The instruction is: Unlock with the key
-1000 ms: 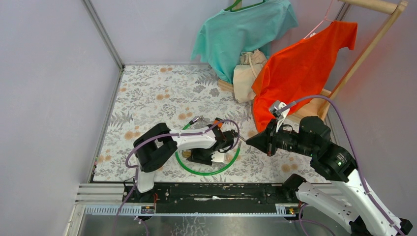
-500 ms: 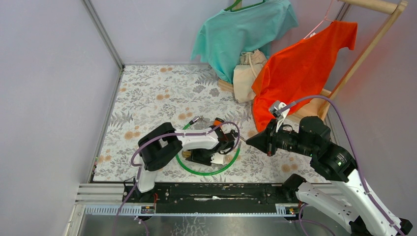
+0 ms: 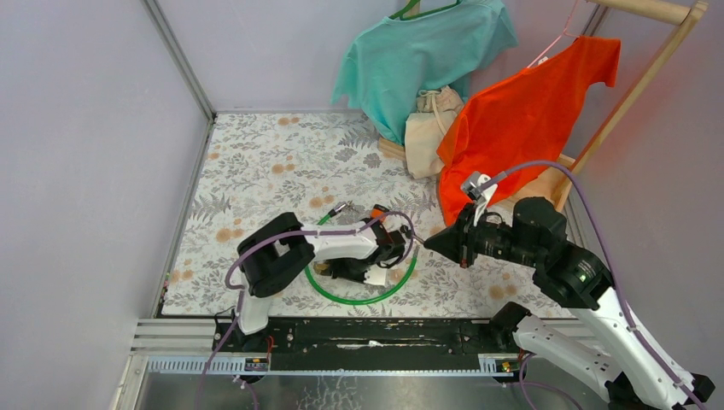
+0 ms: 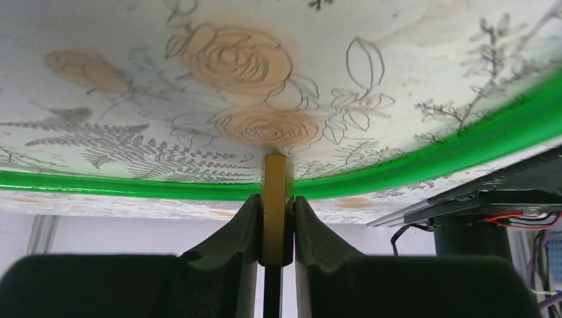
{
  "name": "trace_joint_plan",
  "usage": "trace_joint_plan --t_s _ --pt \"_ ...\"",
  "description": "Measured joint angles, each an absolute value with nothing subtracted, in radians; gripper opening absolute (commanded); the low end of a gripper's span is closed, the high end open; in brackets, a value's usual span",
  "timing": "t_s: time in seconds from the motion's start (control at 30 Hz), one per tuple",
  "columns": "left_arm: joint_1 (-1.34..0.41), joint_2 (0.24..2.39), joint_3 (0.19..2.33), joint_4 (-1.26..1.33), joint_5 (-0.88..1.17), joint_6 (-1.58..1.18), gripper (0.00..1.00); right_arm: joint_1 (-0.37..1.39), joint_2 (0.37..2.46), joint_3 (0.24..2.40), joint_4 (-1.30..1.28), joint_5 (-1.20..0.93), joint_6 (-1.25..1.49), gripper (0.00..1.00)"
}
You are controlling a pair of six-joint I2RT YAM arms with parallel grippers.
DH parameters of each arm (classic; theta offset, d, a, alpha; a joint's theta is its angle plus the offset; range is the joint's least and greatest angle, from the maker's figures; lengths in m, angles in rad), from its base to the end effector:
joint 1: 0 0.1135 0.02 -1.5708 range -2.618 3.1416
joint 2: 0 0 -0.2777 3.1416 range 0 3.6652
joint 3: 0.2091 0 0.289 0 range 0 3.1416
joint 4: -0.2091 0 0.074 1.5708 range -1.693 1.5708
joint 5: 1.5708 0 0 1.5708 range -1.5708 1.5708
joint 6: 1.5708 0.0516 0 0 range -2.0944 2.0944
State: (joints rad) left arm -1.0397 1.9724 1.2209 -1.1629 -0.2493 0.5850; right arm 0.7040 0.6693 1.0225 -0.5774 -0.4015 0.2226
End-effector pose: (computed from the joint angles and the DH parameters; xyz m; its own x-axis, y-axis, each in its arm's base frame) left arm 0.1803 -0.2818 0.1032 0.0871 0.9083 0.4091 0.9951 -0.0989 0.0076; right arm 0.1129 0.1223 0.4129 -0.3609 -0.0399 -0.9317 -0.8269 0.4756 0.3000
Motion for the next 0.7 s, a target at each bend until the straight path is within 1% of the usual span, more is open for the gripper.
trace_joint_plan --t_s 0.1,0.23,0.37,0.47,0.63,0.7 --pt "-1.017 1.932 1.228 -1.159 -0.211 0.587 0.0 0.704 0.696 1.033 -0.578 -0.4 0.221 0.0" --pt "-0.928 1.847 1.29 -1.152 -0.139 0.589 0.0 0.704 0.733 1.067 -0.58 -0.392 0.22 0.0" --pt "-0.765 1.736 1.39 -1.129 0.028 0.585 0.0 0.704 0.759 1.087 -0.578 -0.385 0.219 0.0" --pt "-0.624 1.629 1.412 -1.11 0.17 0.586 0.0 0.704 0.789 1.108 -0.58 -0.386 0.214 0.0" --pt "-0.422 1.455 1.41 -1.114 0.4 0.609 0.0 0.704 0.934 1.192 -0.587 -0.416 0.206 0.0" --pt "-0.375 1.402 1.406 -1.115 0.479 0.616 0.0 0.704 0.991 1.206 -0.574 -0.441 0.206 0.0"
